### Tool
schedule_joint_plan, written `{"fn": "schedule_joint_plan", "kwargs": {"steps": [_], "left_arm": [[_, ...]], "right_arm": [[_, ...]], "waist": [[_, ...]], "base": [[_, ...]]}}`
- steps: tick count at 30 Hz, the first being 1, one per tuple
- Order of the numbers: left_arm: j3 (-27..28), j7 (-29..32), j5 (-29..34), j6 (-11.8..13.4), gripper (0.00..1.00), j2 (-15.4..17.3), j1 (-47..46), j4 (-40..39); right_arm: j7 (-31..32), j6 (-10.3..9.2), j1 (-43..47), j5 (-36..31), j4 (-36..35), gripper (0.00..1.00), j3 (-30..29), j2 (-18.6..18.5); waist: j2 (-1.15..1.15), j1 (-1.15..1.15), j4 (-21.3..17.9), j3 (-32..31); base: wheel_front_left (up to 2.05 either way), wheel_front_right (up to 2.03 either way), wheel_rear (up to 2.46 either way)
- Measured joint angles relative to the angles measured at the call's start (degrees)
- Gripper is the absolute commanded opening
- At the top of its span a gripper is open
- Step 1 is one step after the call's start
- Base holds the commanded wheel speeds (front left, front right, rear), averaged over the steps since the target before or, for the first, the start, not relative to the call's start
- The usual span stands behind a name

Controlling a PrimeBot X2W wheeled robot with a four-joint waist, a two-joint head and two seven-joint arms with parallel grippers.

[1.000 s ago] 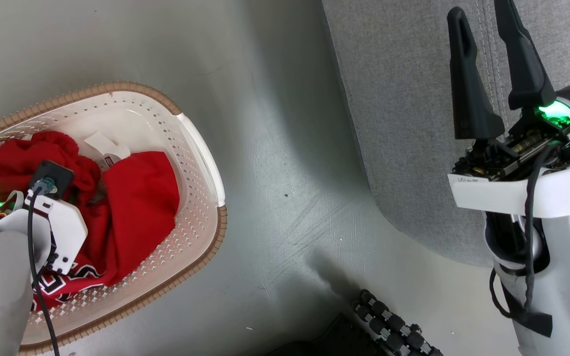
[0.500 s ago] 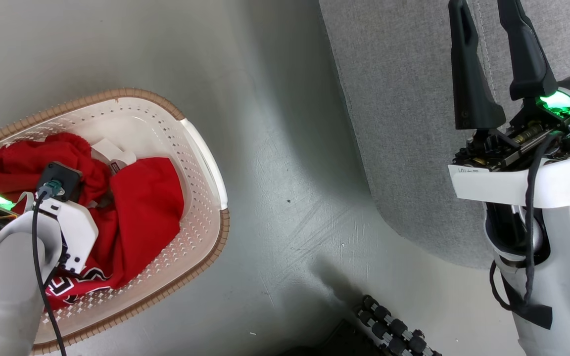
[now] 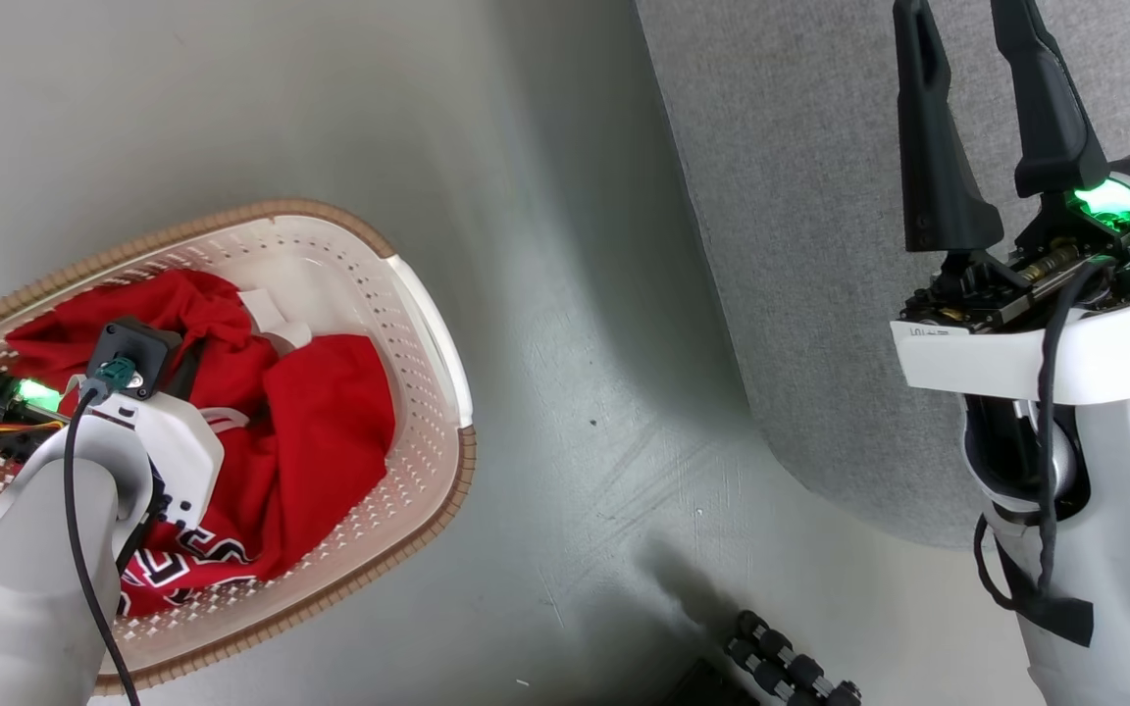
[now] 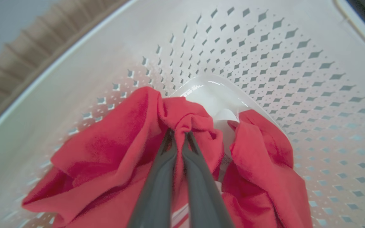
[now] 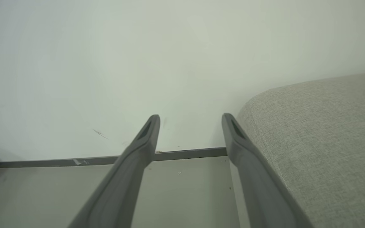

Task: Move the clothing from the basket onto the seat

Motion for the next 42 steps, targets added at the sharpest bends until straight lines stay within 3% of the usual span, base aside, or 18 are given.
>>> {"fn": "schedule_joint_plan", "kwargs": {"steps": [23, 42], "left_arm": [[-1.0, -3.2, -7.8, -0.5, 0.00, -3.1, 4.0, -8.5], [2.7, -3.3, -16.5, -0.5, 0.00, -3.8, 10.2, -28.0]], "right_arm": [[0.0, 0.00, 0.0, -3.5, 4.4, 1.00, -0.3, 0.0], [0.0, 0.00, 3.4, -5.1, 8.6, 1.00, 0.4, -1.6]], "waist": [[0.00, 0.00, 4.8, -10.3], [0.00, 0.00, 9.6, -21.4]], "base": [[0.00, 0.00, 0.00], [0.00, 0.00, 0.00]]}}
